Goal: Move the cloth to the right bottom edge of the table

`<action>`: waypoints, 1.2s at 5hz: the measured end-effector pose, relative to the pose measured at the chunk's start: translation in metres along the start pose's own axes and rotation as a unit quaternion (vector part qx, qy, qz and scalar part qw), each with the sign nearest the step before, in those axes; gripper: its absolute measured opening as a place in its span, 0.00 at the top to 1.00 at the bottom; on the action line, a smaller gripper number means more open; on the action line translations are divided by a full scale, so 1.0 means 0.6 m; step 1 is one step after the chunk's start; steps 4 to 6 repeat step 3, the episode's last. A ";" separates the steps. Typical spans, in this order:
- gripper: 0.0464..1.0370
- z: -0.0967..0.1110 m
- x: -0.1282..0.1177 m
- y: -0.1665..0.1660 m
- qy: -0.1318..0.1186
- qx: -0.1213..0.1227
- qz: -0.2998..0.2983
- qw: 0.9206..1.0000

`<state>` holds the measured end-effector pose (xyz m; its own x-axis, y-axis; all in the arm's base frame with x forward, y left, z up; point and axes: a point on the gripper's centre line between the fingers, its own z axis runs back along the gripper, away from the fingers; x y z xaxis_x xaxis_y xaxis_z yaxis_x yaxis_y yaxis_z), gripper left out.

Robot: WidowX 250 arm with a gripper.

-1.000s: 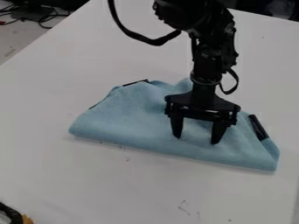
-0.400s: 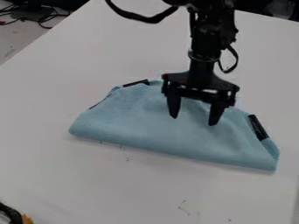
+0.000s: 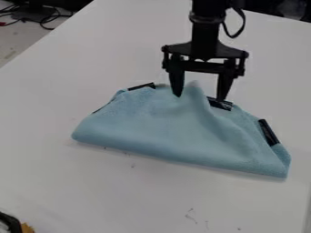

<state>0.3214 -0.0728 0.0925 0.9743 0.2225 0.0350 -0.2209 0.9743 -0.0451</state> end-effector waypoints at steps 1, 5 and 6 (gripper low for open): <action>0.04 0.041 0.024 0.024 0.006 0.007 0.021 1.000; 0.04 0.089 0.062 0.042 -0.007 0.006 0.024 1.000; 0.04 0.089 0.062 0.042 -0.007 0.006 0.024 1.000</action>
